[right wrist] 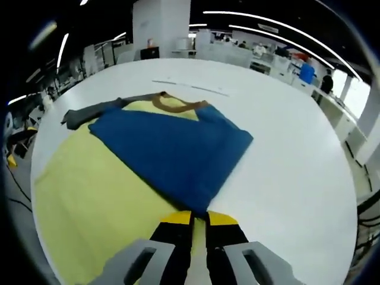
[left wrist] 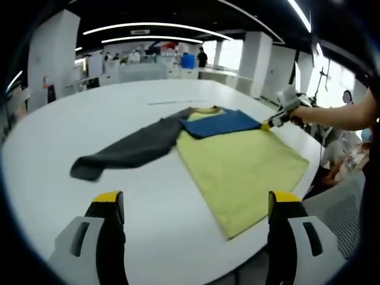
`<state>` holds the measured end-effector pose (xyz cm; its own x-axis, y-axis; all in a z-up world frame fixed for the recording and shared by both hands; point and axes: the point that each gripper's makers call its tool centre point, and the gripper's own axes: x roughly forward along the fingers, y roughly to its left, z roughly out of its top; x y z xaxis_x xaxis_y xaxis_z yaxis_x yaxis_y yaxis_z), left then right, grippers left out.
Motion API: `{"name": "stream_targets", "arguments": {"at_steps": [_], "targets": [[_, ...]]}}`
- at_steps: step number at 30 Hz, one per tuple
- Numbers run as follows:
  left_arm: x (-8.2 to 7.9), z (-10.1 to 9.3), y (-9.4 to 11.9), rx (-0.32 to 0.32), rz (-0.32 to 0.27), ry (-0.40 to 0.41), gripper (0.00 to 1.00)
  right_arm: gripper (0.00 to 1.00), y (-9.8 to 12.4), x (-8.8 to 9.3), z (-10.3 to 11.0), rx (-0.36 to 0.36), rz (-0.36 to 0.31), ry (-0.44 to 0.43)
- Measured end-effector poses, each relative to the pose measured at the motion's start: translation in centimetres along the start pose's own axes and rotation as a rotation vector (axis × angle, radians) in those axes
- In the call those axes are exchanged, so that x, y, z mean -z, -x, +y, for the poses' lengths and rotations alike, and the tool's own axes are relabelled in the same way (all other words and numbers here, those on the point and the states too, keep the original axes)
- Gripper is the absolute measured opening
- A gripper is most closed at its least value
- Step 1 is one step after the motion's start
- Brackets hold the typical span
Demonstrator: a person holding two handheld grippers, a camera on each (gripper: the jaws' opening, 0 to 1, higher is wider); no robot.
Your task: Fold the garment on the visible template until the final outline fits inside the template.
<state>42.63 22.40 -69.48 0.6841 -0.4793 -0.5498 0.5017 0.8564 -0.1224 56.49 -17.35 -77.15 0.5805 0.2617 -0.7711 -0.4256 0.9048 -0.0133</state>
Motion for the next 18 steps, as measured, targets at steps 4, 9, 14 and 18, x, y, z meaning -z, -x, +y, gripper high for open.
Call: {"name": "stream_targets", "arguments": {"at_steps": [4,9,14,18], "targets": [[-0.1,0.6,0.0,-0.014,-0.001,0.007,0.98,0.3,0.4,0.0,0.2,-0.025,-0.036,-0.025],[-0.3,1.6,0.1,-0.033,-0.002,0.011,0.98,0.48,1.3,-1.0,1.4,-0.086,-0.114,-0.042],[-0.6,3.0,0.2,-0.069,-0.008,0.015,0.98,0.71,2.5,-1.9,2.4,-0.13,-0.169,-0.002],[-0.5,3.8,0.2,-0.088,-0.009,0.023,0.98,0.81,3.5,-2.8,3.7,-0.185,-0.22,0.01]]}}
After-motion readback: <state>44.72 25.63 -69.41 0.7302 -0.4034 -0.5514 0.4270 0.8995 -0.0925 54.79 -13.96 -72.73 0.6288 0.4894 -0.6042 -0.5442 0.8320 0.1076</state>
